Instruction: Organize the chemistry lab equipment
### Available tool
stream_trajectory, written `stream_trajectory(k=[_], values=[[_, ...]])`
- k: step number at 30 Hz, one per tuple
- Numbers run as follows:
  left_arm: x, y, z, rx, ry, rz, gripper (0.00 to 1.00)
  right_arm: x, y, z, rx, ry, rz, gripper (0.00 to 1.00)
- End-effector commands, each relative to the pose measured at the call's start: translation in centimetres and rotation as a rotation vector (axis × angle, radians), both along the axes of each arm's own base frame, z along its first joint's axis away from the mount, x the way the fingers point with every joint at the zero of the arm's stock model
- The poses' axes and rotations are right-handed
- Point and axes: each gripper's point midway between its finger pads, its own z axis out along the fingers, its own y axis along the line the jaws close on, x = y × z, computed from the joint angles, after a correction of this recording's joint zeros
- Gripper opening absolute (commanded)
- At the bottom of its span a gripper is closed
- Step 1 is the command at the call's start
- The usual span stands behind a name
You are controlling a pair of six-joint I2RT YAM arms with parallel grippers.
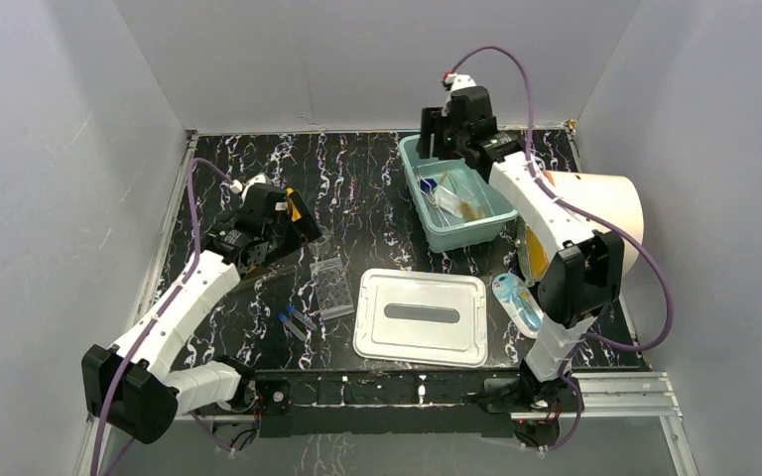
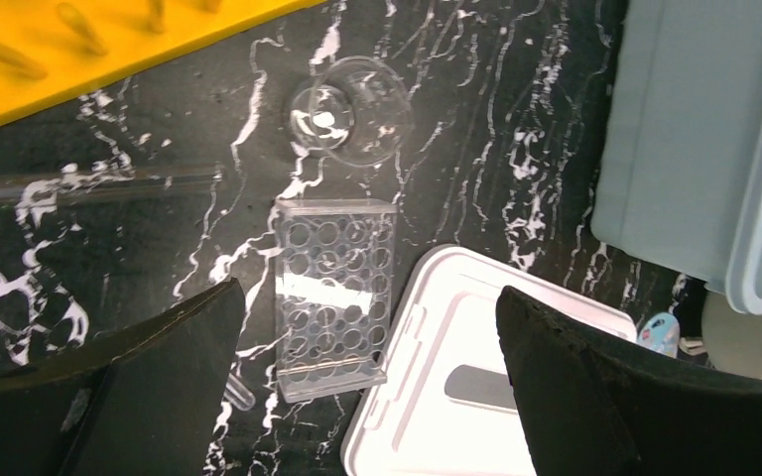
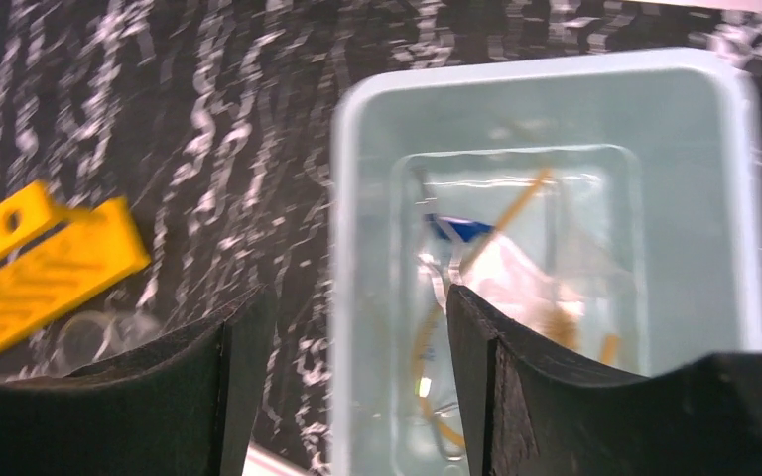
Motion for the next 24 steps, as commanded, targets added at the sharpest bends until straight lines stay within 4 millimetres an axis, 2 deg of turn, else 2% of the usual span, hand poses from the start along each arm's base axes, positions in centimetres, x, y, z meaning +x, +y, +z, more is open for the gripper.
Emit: stream_trajectory(k=[1,3,5,7,13,16,18,22,24], values=[[-0.7,3.3,1.3,0.077,-0.006,0.145,0.96,-4.0,7.4,2.4,0.032,-0.077,0.321,0.74],[-1.6,5.6,1.8,0.133,-0.005,0.259,0.96,-5.9,10.4,2.4,0.003,-0.103,0.408,0.8],[-2.2,7.6,3.2,0.178,-0.046,0.331,0.96,-7.7,13.4,1.7,-0.056,-0.124,0.479,0.85],[-2.7,9.1,5.1,0.201,-0.11,0.378,0.96,-9.4,15.9,0.7,-0.099,-0.123,0.532,0.97],[-4.0,12.8,11.1,0.291,-0.269,0.458,0.97,-12.8,21.3,-3.1,-0.098,-0.059,0.674,0.99],[-4.6,14.2,13.4,0.34,-0.314,0.492,0.98,-13.8,23.5,-5.3,-0.121,-0.038,0.75,0.95],[-4.6,14.6,14.5,0.352,-0.34,0.497,0.98,-13.7,24.7,-6.8,-0.146,-0.032,0.758,0.94],[-4.3,14.4,15.0,0.353,-0.366,0.482,0.98,-13.2,26.6,-9.3,-0.159,0.001,0.772,0.93],[-4.1,14.3,15.0,0.355,-0.368,0.474,0.98,-13.1,27.5,-9.8,-0.171,0.012,0.78,0.94]])
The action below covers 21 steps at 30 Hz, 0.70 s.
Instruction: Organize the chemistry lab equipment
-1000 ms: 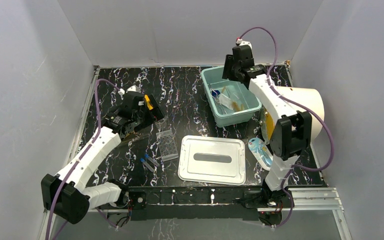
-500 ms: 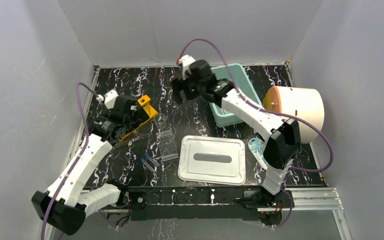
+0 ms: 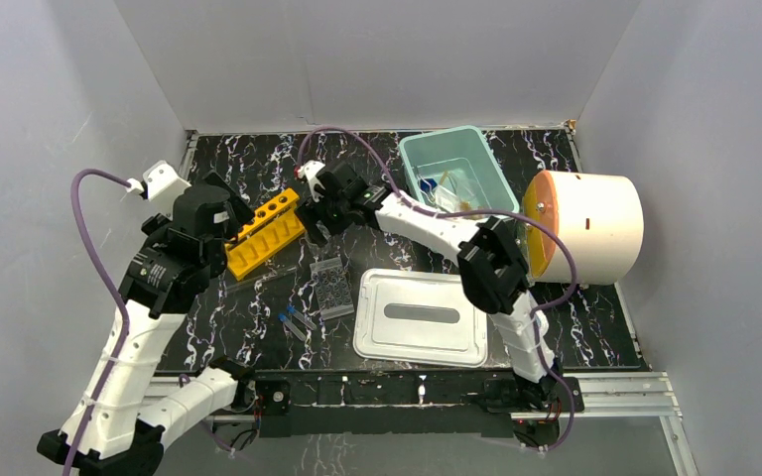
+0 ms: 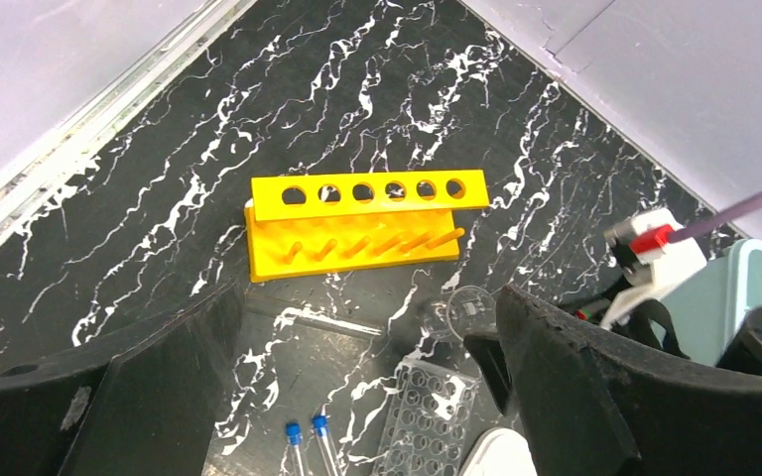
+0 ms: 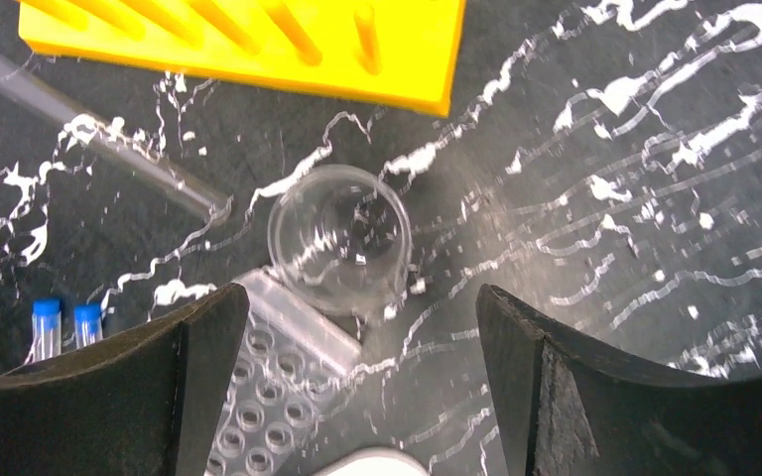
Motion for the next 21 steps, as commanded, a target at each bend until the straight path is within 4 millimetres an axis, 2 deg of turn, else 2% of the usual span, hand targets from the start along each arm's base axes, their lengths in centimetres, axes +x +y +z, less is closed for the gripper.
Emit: stream_trajectory(k=[1,7,14,17,21], values=[[0.1,1.1,0.6,0.066,0.0,0.03,0.98,0.8,3.1,2.5,0.057,-0.057,0.04,0.94],[0.4,0.9,0.6,0.08,0.009,0.018,0.98,0.3,4.4,1.0,0.037,-0.029,0.071,0.99],[0.1,0.9,0.1,0.071,0.014,0.019,0.98,1.8,3.9,-2.0,-0.075,-0.024,0.009,0.99],[0.1,0.8,0.1,0.059,0.011,0.019,0.98,1.8,3.9,-2.6,-0.098,-0.012,0.012,0.98],[0.3,0.5,0.1,0.043,0.01,0.009,0.98,1.7,3.8,-3.3,-0.112,-0.014,0.024,0.91]])
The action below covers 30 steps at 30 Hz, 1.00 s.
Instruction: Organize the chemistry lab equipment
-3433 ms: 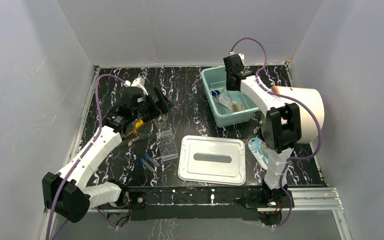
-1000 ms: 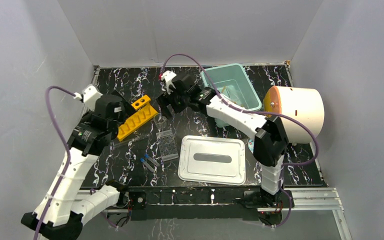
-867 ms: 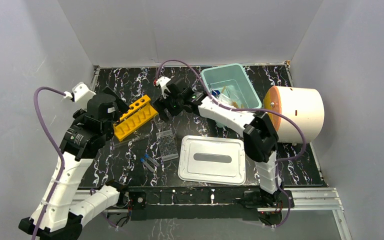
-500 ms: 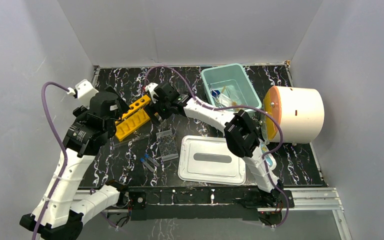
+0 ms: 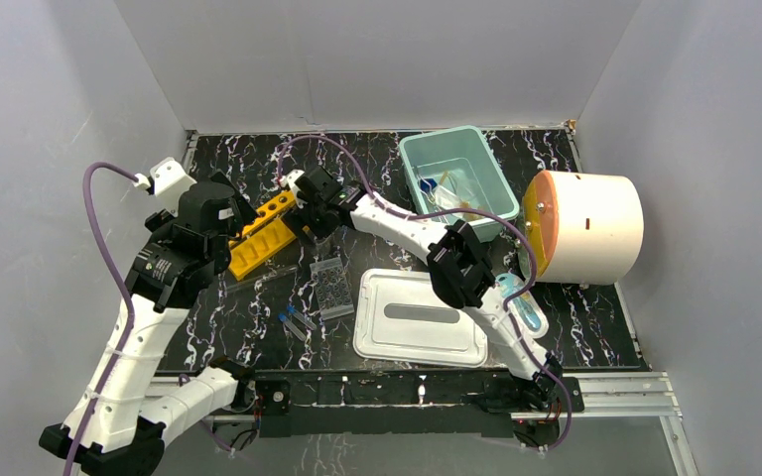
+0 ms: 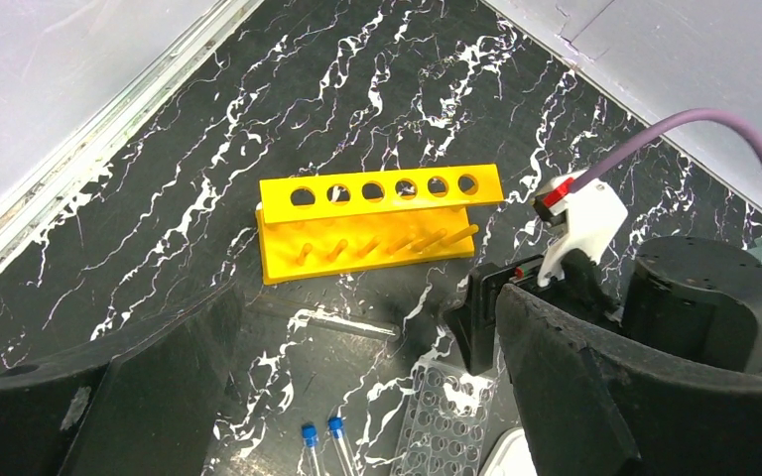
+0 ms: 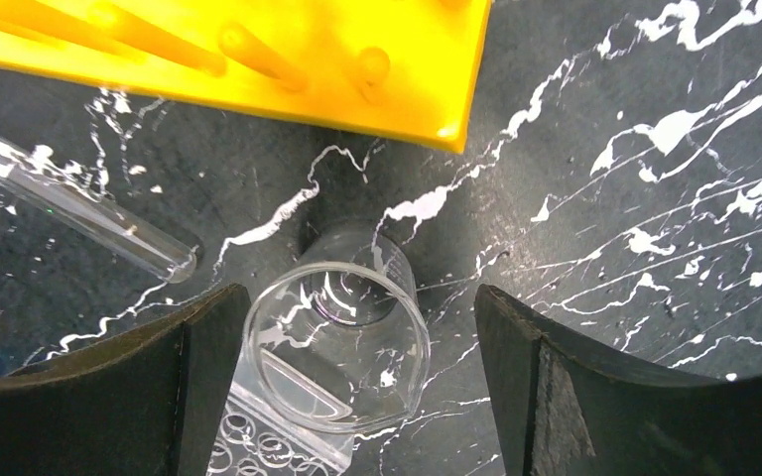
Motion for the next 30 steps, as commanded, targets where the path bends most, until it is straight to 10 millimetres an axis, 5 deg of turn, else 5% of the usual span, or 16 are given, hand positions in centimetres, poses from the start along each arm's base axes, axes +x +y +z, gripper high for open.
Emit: stream_trajectory(k=[1,8,18,25,30], values=[[-0.1,0.3,0.5,-0.012,-0.024,0.021,0.98,0.2,0.1,0.8,-0.007,-0.022,0.014,0.87],[0.1,-0.2,-0.1,-0.032,-0.01,0.006,0.98,0.2,-0.1,1.1,-0.014,-0.036,0.004,0.65],[0.5,-1.1,-0.5,-0.064,0.0,-0.021,0.98,1.9,-1.8,6.3,0.007,-0.151,-0.083,0.6],[0.3,-1.2,-0.1,-0.094,-0.024,-0.018,0.98,4.7,-4.8,13.5,0.13,-0.195,-0.154,0.6],[0.4,-1.5,-0.1,-0.114,-0.032,-0.03,0.98,7.0,-9.4,20.2,0.225,-0.256,-0.246,0.6]])
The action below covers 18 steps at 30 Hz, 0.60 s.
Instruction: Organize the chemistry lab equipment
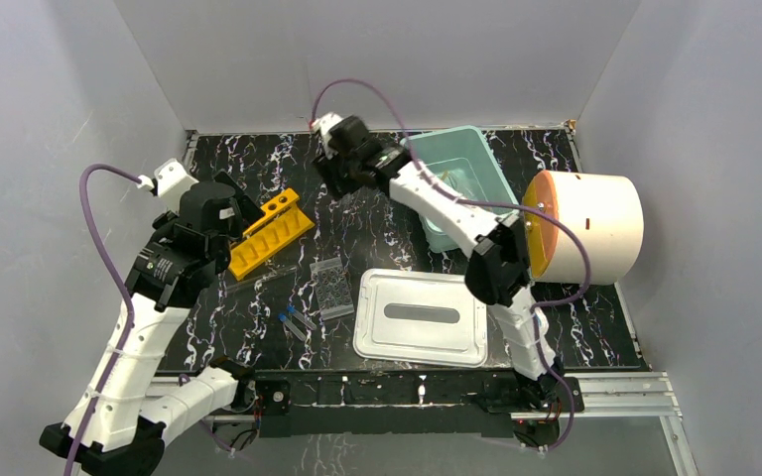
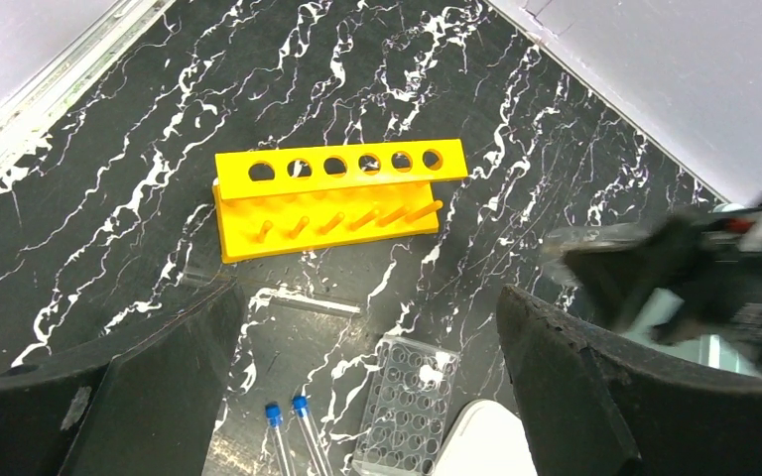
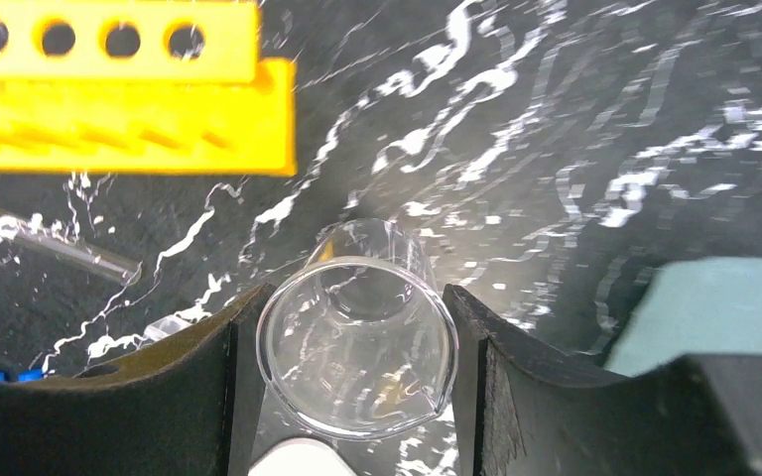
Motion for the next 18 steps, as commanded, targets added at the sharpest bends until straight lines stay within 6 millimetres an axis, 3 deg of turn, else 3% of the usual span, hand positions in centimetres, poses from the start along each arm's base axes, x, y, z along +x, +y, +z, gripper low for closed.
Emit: stream_trajectory(k=[1,4,7,13,18], values=[[0.1,-0.1,0.3,-0.031,-0.032,0.004,0.98,2.8,-4.8,12.1,0.189,-0.155,-0.101,0.6],[0.6,-0.7,0.0,-0.02,-0.025,-0.03,0.98,4.1,-8.6,14.4,0.204,-0.203,-0.169,0.6],[1.2,-0.9,0.2,0.012,-0.015,-0.055,0.98,5.2,-12.5,15.2,0.187,-0.225,-0.255,0.6],[3.3,-2.1,0.0,0.048,0.001,-0.1,0.98,5.8,-19.8,14.0,0.105,-0.196,-0.441,0.6],[4.9,-3.7,-1.6,0.019,0.025,-0.138,0.98,4.9,-24.8,10.4,0.027,-0.089,-0.573,0.6]])
